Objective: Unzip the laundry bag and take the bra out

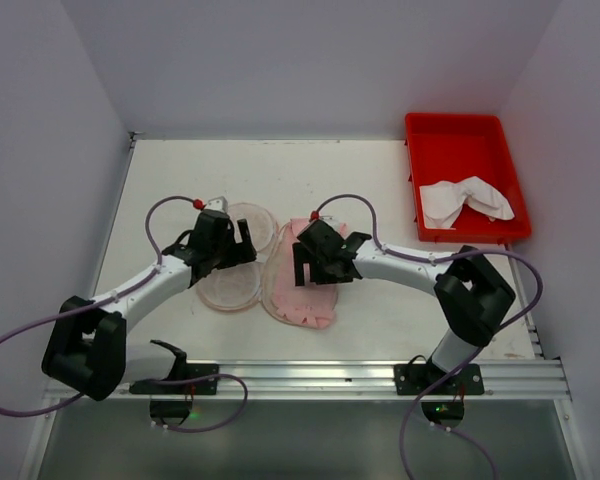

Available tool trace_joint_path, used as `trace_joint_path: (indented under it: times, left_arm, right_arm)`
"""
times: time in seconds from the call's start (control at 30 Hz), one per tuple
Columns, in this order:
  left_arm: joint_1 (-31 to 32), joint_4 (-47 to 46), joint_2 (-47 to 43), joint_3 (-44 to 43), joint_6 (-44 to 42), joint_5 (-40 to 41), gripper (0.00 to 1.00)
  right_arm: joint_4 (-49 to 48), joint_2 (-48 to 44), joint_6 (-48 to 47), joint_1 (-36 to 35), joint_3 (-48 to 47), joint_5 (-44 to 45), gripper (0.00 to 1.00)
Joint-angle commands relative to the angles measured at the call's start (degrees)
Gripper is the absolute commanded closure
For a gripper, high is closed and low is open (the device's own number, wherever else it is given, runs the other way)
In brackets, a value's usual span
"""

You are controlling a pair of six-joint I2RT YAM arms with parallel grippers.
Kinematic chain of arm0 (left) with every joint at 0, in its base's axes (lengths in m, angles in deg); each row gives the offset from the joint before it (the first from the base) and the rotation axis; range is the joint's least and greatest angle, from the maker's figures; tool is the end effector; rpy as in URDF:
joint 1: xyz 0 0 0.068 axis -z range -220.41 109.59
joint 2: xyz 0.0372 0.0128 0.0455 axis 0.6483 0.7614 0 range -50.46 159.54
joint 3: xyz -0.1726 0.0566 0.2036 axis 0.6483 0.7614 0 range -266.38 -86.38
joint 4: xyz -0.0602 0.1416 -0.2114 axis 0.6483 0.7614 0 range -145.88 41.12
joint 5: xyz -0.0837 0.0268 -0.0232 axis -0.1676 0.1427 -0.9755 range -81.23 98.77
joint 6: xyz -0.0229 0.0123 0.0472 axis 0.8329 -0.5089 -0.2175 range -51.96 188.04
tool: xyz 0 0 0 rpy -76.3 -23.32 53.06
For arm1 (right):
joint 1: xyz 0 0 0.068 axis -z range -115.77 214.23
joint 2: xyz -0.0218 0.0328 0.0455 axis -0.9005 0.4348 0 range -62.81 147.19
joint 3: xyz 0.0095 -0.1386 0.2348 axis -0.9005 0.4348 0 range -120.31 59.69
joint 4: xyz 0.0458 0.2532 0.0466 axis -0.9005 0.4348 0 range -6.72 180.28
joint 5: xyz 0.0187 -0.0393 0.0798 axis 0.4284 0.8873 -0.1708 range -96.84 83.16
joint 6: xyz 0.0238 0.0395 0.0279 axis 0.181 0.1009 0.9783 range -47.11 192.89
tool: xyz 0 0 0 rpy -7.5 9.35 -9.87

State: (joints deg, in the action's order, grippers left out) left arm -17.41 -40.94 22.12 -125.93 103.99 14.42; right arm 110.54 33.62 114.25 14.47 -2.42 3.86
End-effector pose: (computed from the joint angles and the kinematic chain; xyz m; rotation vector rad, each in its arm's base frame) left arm 0.2337 -0.0955 0.2010 -0.3201 2.4125 -0.3555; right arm 0.2232 0.2534 0.1915 -0.1313 2.6450 0.3052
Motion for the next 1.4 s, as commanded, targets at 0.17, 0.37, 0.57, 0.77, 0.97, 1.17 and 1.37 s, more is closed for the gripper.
trace_joint_path:
  times: [0.17,0.37,0.57,0.77,0.97,1.17,1.37]
  left_arm:
    - [0.3,-9.5,8.1,2.0,1.1,-1.0,0.09]
    - [0.3,-12.4,12.4,4.4,2.1,-0.8,0.11]
    - [0.3,-12.9,12.6,5.3,2.1,-0.8,0.11]
    - [0.2,-12.1,13.1,5.0,1.7,0.1,0.11]
    - [0.1,-10.4,12.3,4.4,0.8,0.9,0.11]
    - [0.0,-6.0,8.2,1.8,-0.4,2.8,0.1]
    - [0.0,-4.1,5.6,0.7,-1.1,2.7,0.09]
  right_arm:
    - [-3.8,4.8,3.6,-0.3,-2.2,-4.5,0.1]
    - [-5.0,5.4,2.1,-0.3,-2.2,-6.2,0.46]
    - [-3.6,-0.3,-0.1,-0.3,-0.5,-2.5,0.87]
    - [1.3,-9.6,-5.0,-0.3,-2.1,1.5,0.96]
    - [5.7,-18.9,-12.1,5.2,-7.1,7.1,0.98]
    - [5.6,-24.4,-20.4,20.8,-17.1,6.0,0.98]
    - [1.9,-17.9,-29.8,36.1,-30.3,5.1,0.97]
